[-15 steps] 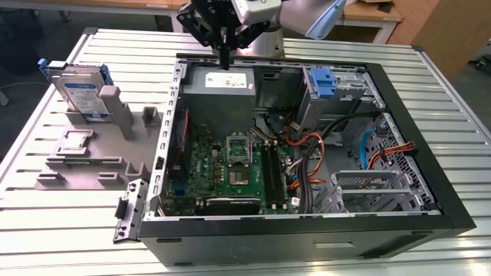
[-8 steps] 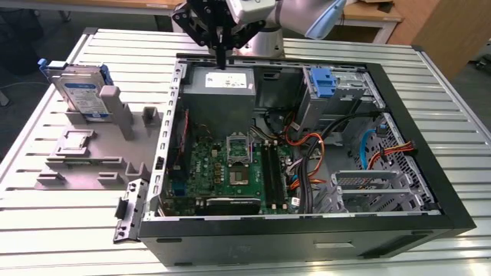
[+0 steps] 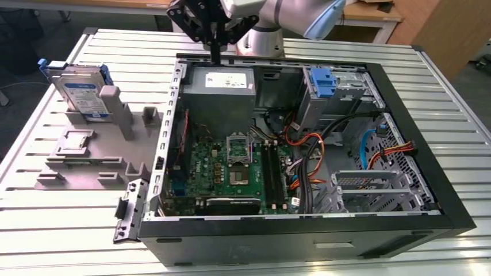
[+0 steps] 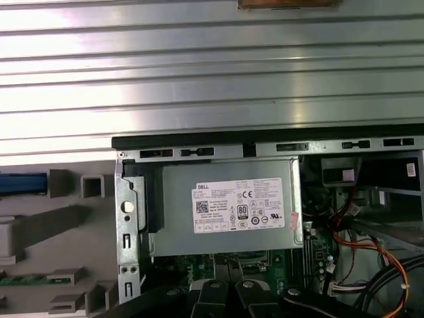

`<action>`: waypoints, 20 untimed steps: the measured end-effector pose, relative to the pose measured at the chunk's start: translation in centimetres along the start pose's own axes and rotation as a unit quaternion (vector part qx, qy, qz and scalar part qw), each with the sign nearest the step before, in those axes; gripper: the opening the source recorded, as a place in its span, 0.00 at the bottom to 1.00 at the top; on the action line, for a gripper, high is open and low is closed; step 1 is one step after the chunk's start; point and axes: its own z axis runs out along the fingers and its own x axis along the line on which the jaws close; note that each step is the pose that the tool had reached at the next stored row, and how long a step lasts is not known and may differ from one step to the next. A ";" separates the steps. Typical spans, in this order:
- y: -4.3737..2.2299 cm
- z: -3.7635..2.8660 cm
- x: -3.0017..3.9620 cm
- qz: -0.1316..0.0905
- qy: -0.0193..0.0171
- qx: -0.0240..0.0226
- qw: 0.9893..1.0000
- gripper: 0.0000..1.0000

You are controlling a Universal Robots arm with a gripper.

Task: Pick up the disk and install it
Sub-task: 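Reach for the disk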

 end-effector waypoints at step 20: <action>0.05 0.12 2.26 0.000 0.000 0.000 1.000 0.10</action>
